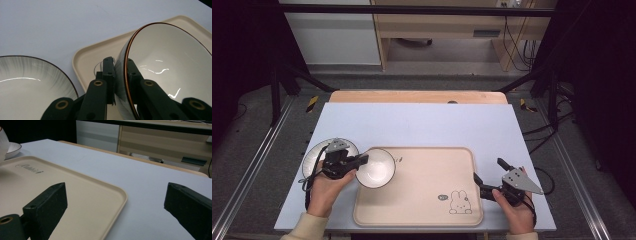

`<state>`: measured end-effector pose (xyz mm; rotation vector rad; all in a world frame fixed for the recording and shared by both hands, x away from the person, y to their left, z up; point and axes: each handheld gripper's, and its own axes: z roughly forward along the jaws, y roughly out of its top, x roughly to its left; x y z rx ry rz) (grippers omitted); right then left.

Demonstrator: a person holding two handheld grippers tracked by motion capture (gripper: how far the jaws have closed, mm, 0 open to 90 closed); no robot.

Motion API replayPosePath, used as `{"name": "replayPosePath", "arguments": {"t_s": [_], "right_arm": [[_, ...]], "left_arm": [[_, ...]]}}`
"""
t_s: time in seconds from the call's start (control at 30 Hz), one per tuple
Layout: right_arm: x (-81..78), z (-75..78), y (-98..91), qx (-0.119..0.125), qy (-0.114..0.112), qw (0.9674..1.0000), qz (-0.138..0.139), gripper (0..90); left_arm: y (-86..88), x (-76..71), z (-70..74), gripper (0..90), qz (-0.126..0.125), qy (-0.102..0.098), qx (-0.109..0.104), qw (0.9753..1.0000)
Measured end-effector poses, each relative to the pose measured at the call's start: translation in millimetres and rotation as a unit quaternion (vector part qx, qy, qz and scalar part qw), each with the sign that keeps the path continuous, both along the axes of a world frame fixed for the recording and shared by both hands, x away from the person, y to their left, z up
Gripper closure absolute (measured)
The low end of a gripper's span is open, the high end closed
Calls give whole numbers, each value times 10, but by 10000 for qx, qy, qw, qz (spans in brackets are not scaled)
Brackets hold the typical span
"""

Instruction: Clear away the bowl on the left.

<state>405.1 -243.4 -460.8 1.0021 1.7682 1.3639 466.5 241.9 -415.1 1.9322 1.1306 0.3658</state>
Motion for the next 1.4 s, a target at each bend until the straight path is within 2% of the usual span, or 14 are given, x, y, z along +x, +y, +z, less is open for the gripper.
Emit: {"name": "replayPosePath", "arguments": {"t_s": [0.4, 0.7, 0.93, 1.1, 1.4], "right_arm": [[-12, 8, -30, 54, -29, 10000, -52, 49], [-10, 4, -30, 54, -23, 10000, -50, 50], [-12, 7, -29, 46, -44, 10000, -53, 50], [-16, 10, -38, 66, -42, 9999, -90, 49], [-22, 16, -51, 94, -49, 9999, -103, 49]], "left_arm": [[-118, -16, 13, 816, -144, 42, -81, 9999], [-225, 3, -26, 816, -274, 128, -17, 9995], [-336, 97, -61, 817, -419, 244, -84, 9988], [-415, 157, -47, 816, -471, 232, -61, 9986], [-685, 244, -22, 816, -708, 274, -44, 9971]]}}
